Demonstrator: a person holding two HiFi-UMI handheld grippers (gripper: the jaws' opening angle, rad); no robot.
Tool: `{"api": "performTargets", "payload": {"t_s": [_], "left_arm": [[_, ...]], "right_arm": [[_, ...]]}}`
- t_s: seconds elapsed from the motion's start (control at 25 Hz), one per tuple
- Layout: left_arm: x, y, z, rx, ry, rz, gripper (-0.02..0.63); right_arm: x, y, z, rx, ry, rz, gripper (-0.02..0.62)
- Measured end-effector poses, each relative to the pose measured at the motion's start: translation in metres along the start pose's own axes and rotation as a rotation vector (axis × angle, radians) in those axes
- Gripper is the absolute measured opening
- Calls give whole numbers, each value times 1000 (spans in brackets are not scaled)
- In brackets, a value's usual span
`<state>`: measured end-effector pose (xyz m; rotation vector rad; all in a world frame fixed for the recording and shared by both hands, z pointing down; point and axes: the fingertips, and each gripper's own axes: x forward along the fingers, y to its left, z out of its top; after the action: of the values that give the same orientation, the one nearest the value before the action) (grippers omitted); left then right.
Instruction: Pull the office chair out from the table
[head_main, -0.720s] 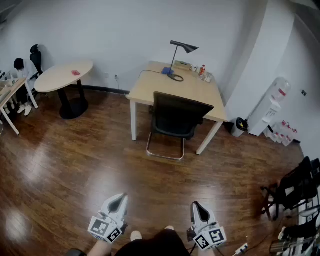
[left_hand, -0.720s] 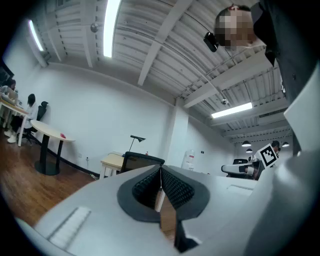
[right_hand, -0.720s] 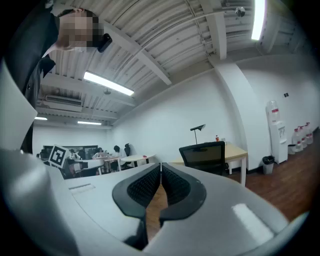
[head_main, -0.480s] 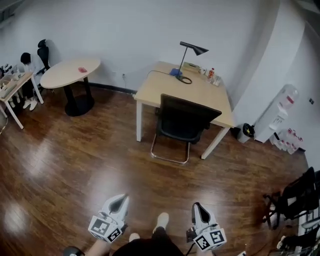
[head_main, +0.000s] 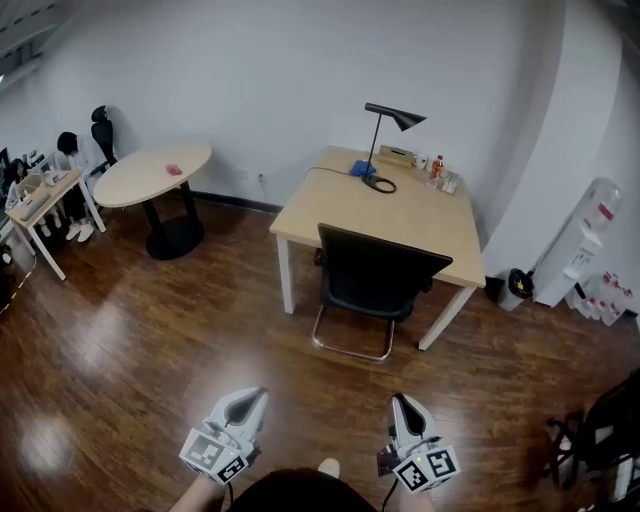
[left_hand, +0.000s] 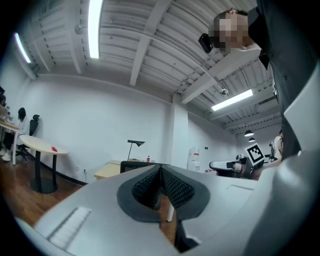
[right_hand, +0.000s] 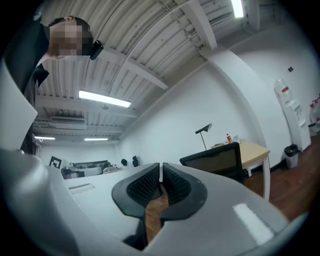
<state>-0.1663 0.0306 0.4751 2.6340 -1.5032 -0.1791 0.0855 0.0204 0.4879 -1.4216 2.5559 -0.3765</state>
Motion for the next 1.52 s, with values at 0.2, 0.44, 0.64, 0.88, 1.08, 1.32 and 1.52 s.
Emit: {"api": "performTargets", "payload": {"t_s": [0.2, 0.44, 0.64, 0.88, 1.08, 1.32, 1.52], "left_arm": [[67, -12, -4, 10, 24, -29, 5], [130, -25, -22, 12, 60, -98, 5], [177, -16, -39, 51, 94, -144, 5], [257, 10, -46, 194, 111, -217, 5], [337, 27, -34, 365, 175, -337, 14], [411, 50, -44, 551, 266, -408, 74], [457, 73, -54, 646, 327, -425, 116]], "right_arm": [[10, -43, 21, -38, 7, 5, 38], [5, -111, 15, -31, 42, -95, 44], [22, -150, 13, -56, 56, -160, 46], [89, -186, 16, -136, 106, -135, 68], [169, -211, 44, -310, 128, -105, 104], [251, -228, 54, -440, 188, -60, 146], [292, -242, 46, -518, 240, -48, 136]]}}
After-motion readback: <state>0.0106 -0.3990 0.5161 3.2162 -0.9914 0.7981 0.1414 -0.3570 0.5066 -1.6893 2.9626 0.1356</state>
